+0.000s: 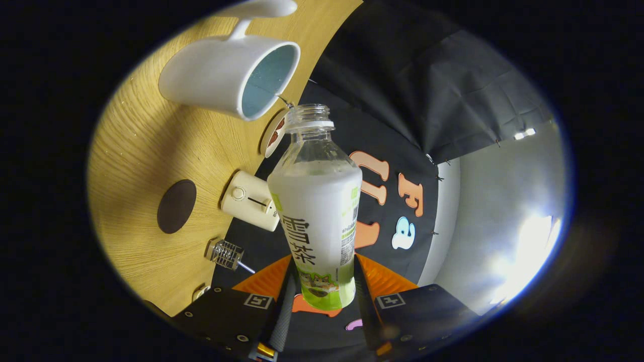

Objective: Take the bottle from table, then pour the juice into the cup, finally place the bottle on the coaster

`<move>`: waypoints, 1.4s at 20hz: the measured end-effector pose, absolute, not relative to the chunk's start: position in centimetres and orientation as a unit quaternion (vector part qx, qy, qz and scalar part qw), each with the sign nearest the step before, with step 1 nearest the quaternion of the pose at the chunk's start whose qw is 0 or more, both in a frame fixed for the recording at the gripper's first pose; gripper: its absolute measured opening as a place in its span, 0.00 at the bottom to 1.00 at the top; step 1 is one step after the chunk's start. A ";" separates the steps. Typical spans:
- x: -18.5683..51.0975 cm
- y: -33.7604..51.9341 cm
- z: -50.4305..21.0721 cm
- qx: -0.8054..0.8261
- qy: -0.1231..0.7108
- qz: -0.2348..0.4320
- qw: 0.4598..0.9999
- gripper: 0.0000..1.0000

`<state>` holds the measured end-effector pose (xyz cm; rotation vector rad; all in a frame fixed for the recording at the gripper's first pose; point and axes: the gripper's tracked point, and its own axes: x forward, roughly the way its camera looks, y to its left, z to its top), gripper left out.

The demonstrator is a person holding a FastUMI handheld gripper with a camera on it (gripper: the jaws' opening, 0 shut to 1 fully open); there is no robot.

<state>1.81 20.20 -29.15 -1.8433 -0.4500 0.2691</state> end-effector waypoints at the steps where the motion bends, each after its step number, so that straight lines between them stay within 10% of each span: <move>1: 1.8 20.2 -29.1 -0.788 -0.194 0.115 0.573 0.60; 28: 2.0 20.8 -28.7 -0.803 -0.225 0.127 0.538 0.60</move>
